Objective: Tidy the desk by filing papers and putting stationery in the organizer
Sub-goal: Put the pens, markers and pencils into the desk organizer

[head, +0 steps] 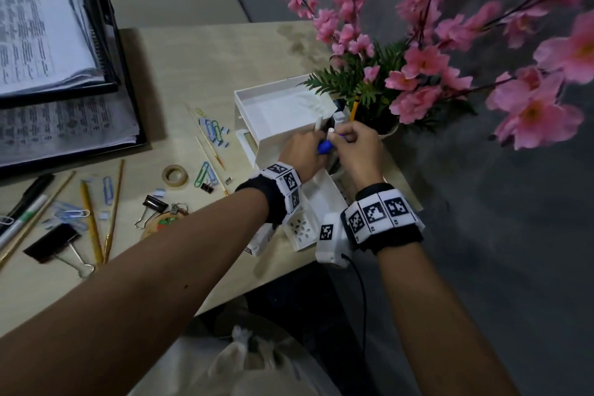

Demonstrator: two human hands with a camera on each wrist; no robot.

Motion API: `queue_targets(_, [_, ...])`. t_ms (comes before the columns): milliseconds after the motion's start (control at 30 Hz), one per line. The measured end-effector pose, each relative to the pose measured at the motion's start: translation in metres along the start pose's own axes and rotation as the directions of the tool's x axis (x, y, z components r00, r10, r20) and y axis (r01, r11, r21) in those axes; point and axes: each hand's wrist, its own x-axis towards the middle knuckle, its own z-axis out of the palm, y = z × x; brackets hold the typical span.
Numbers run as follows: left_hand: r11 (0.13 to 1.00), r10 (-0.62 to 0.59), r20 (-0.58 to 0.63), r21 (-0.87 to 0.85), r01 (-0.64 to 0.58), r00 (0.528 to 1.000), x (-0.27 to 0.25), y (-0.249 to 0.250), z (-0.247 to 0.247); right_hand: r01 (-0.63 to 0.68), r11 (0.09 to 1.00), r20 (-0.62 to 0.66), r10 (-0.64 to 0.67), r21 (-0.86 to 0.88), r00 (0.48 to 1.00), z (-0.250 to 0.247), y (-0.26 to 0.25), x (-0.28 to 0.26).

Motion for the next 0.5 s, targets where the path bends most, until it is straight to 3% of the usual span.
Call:
queue_targets(100, [0.999,-0.053,-0.014,0.008,0.053,0.999,0.0,-0.004,-0.001,0.046,0.998,-0.192,-0.036,0.049,0.981,-0.018,-0.012,-0.003])
queue_targets(167, [0.998,-0.055,-0.037,0.042,0.057,0.998,0.001,-0.006,-0.001,0.18,0.98,-0.378,-0.136,0.083,0.916,-0.042,-0.026,-0.006])
queue_targets(233, [0.999,-0.032,-0.1,-0.002,0.032,0.994,0.001,-0.005,0.0,0.26,0.965,-0.467,-0.214,0.037,0.858,-0.06,-0.037,-0.011])
queue_targets(367, [0.981,-0.002,-0.269,-0.189,-0.051,0.963,0.002,0.006,0.0,0.213,0.963,-0.357,-0.259,-0.164,0.897,-0.055,-0.03,-0.014])
queue_targets(500, [0.993,0.056,-0.206,-0.086,-0.075,0.977,0.007,0.007,-0.008,0.211,0.951,-0.267,-0.268,-0.224,0.925,-0.042,-0.025,-0.002])
